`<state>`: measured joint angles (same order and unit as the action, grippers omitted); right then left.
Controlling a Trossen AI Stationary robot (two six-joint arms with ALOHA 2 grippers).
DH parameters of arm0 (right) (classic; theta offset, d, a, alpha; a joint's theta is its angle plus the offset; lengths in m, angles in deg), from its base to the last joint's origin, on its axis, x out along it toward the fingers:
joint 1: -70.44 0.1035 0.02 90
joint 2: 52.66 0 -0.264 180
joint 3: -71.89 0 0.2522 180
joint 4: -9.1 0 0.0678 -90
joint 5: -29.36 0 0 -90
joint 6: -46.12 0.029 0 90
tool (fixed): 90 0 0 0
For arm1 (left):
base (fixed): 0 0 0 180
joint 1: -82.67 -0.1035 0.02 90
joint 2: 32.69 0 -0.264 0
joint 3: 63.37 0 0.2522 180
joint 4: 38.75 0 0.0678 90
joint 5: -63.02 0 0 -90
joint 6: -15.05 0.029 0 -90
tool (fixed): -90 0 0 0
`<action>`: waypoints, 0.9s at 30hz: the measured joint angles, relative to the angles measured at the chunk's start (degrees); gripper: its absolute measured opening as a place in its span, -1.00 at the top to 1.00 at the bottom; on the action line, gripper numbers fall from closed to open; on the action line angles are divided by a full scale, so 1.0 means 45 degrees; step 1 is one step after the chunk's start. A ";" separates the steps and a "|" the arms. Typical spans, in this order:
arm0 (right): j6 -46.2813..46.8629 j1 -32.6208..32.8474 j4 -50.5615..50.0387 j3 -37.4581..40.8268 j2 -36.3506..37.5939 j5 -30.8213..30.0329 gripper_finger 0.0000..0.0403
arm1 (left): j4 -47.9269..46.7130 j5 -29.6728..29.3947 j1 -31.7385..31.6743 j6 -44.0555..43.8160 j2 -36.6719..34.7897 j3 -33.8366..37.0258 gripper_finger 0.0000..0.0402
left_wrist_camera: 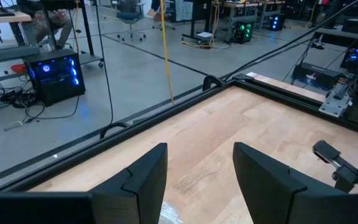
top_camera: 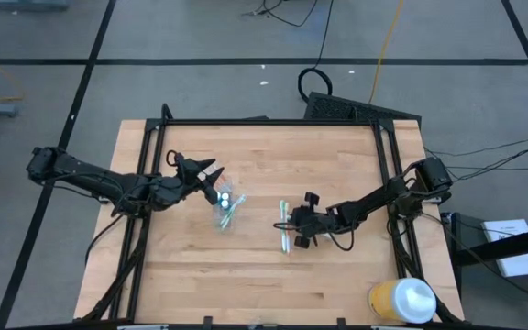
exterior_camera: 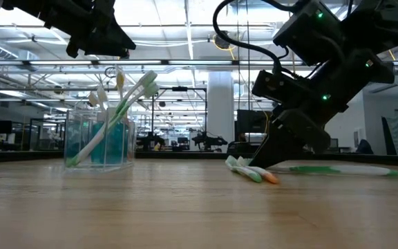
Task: Pick & Place toothbrushing station
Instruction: Put the green toothbrush in the transparent organizer
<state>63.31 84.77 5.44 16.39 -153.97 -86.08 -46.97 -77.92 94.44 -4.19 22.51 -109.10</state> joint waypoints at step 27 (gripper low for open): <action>-0.4601 -0.0115 0.6127 0.0053 0.4464 0.1182 0.89 | 0.2149 0.1758 -0.0162 0.0309 0.0991 0.0005 0.05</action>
<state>42.60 84.25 33.01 16.64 -133.89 -80.76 -37.30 -70.01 93.71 -2.80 26.98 -109.08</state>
